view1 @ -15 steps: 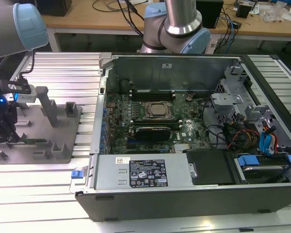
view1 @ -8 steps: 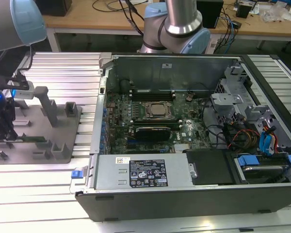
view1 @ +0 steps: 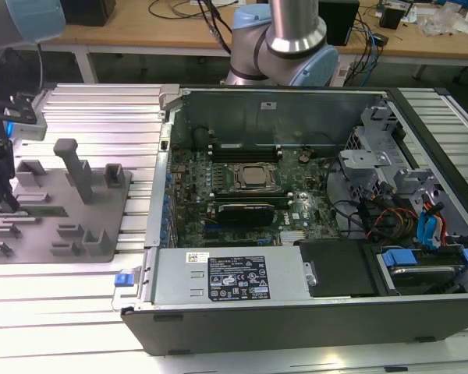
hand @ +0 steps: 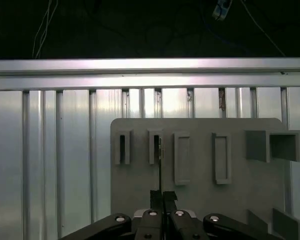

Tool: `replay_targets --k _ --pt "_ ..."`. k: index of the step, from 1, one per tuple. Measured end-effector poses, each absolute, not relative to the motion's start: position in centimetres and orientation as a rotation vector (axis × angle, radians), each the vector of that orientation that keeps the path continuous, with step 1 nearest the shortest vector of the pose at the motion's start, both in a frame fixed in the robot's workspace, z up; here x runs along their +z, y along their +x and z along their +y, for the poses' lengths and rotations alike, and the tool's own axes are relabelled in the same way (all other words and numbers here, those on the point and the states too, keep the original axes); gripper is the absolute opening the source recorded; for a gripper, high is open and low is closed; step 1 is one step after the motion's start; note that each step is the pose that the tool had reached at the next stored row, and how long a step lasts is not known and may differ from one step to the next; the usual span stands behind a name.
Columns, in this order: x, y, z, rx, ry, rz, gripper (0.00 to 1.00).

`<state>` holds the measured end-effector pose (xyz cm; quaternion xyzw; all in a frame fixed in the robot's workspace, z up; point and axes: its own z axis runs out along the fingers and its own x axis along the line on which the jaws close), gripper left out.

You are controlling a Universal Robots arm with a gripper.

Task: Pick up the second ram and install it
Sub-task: 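Pick up the second ram and move it above second insertion slot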

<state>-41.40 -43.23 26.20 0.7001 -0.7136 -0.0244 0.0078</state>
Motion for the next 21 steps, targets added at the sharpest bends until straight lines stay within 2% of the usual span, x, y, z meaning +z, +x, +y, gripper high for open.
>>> replay_targets --k 3,11,21 --pt "27.4 -41.4 -43.2 -0.076 2.189 -2.231 0.09" --pt "33.0 -41.4 -42.8 -0.076 2.189 -2.231 0.09" --pt "37.3 -41.4 -42.6 -0.075 2.189 -2.231 0.09"
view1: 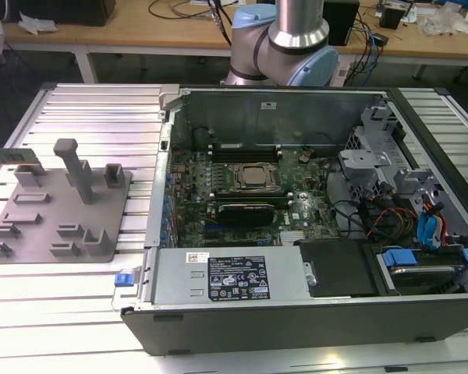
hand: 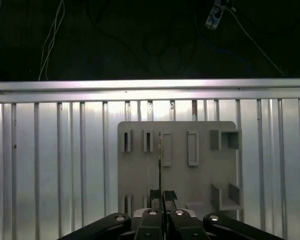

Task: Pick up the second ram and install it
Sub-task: 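Pick up the second ram and move it above second insertion slot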

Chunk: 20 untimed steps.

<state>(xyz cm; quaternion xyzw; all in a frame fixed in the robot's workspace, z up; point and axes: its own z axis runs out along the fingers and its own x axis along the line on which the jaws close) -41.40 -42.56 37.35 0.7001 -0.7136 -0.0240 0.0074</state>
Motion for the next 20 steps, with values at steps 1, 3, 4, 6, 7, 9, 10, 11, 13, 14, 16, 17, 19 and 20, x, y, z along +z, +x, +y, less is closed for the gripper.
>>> replay_targets --k 1,3,4,6,7,9,10,11,13,14,16,17,19,20 --pt "37.7 -41.4 -42.5 -0.075 2.189 -2.231 0.09" --pt "38.0 -41.4 -42.5 -0.075 2.189 -2.231 0.09" --pt "38.2 -41.4 -42.5 -0.075 2.19 -2.231 0.09" --pt "38.6 -41.4 -42.5 -0.075 2.19 -2.231 0.09" --pt "38.8 -41.4 -42.5 -0.075 2.19 -2.231 0.09" --pt "39.2 -41.4 -42.4 -0.075 2.19 -2.231 0.09" --pt "39.5 -41.4 -42.4 -0.075 2.19 -2.231 0.09" --pt "39.7 -41.4 -42.4 -0.075 2.19 -2.231 0.09" --pt "40.5 -41.4 -42.4 -0.075 2.19 -2.231 0.09" --pt "40.8 -41.4 -42.4 -0.075 2.19 -2.231 0.09" --pt "41.0 -41.4 -42.4 -0.075 2.19 -2.231 0.09" --pt "41.1 -41.4 -42.4 -0.075 2.19 -2.231 0.09" --pt "41.6 -41.4 -42.4 -0.075 2.19 -2.231 0.09" --pt "41.7 -41.4 -42.4 -0.075 2.19 -2.231 0.09"
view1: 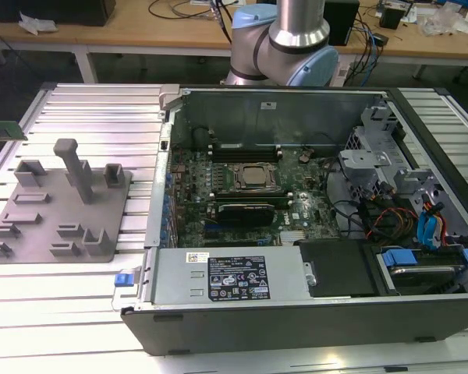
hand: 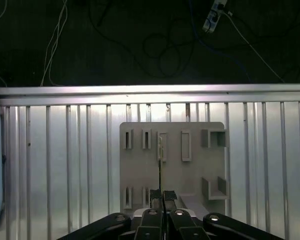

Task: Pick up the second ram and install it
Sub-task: 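Pick up the second ram and move it above second insertion slot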

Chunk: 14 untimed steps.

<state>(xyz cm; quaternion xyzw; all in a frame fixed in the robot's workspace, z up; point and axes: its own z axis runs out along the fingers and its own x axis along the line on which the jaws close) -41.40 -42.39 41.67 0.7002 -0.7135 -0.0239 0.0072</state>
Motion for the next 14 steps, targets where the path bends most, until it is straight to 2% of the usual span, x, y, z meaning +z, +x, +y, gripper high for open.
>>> replay_targets --k 14 --pt "42.47 -41.4 -42.37 -0.076 2.19 -2.232 0.09"
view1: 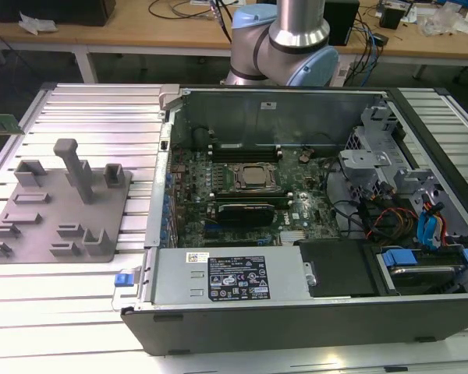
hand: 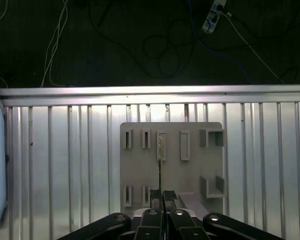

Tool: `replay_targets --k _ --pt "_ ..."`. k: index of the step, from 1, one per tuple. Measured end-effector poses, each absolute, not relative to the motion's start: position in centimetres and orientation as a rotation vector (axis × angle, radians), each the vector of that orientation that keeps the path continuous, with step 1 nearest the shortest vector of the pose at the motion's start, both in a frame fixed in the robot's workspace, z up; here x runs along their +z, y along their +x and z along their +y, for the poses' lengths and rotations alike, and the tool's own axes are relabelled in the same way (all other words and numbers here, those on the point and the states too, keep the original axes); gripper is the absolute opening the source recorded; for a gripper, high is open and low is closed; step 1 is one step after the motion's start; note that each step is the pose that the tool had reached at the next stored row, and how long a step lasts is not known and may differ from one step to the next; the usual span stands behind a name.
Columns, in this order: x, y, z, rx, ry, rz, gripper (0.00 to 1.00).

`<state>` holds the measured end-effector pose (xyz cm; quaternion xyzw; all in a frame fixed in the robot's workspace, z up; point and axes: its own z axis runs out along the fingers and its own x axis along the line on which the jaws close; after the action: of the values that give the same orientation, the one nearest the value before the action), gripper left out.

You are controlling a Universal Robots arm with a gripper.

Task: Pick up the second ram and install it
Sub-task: 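Pick up the second ram and move it above second insertion slot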

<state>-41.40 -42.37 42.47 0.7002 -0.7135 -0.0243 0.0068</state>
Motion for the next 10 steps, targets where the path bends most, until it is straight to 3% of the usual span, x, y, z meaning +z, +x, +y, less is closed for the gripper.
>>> replay_targets --k 10 --pt "42.5 -39.8 -42.4 -0.076 2.19 -2.232 0.09"
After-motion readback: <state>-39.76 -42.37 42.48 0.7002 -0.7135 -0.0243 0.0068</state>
